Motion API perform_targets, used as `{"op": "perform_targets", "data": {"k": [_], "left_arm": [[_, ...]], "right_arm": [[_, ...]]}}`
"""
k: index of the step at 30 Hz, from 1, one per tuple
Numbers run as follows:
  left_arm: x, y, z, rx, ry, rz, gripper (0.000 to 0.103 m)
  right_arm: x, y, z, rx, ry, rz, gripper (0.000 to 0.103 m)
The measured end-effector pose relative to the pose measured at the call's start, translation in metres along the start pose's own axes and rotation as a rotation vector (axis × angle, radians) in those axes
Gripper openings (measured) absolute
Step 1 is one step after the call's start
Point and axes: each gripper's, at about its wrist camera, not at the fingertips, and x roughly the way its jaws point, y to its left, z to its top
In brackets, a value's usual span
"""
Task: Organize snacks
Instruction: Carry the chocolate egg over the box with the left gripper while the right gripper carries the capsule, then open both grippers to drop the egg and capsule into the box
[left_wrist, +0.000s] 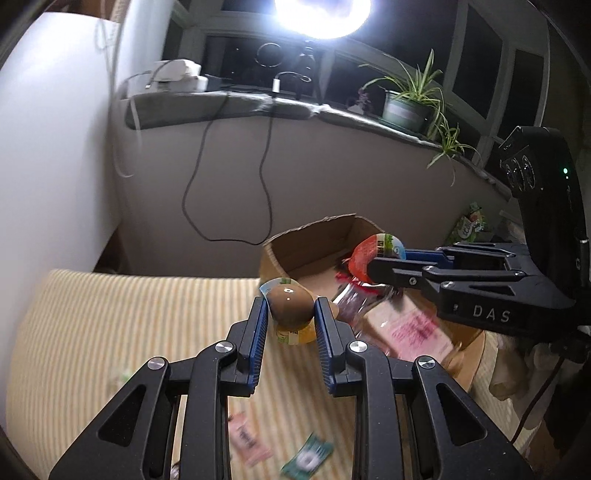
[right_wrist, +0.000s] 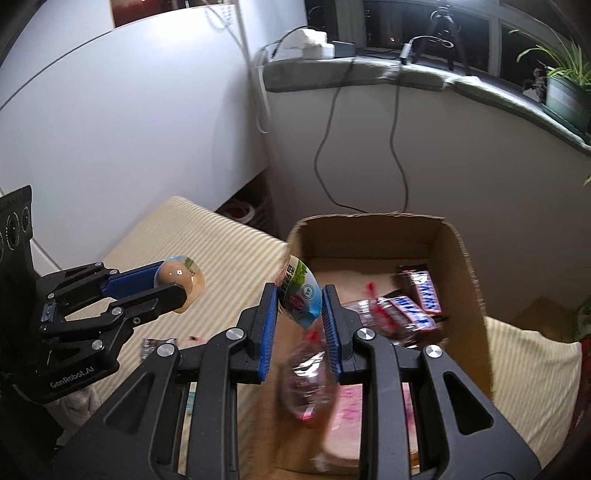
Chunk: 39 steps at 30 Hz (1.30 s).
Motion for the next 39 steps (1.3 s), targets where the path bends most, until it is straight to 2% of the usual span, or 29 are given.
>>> {"op": "perform_targets", "data": {"k": [8, 17, 35, 37, 39], "left_arm": [[0.034, -0.019, 0.023, 0.033, 0.011, -0.025, 0.024], [0.06, -0.037, 0.031, 0.065, 0.029, -0.037, 0.024], [0.069, -0.045, 0.033, 0.089, 0.045, -0.014, 0.025], [0.068, -0.045, 0.033, 0.09, 0.042, -0.011, 0.025], [0.066, -0.045, 0.033, 0.089, 0.039, -0.009, 0.025]], "right_arm": [[0.008, -0.037, 0.004, 0.034, 0.016, -0.035, 0.025], [0.023, -0.069, 0.007, 0.07, 0.045, -0.064, 0.025], [0.029, -0.082, 0.003, 0.099, 0.054, -0.089, 0.026], [0.028, -0.082, 0.003, 0.099, 0.052, -0.099, 0.032], [0.027, -0.083, 0.002, 0.098, 0.046, -0.113, 0.047]]}}
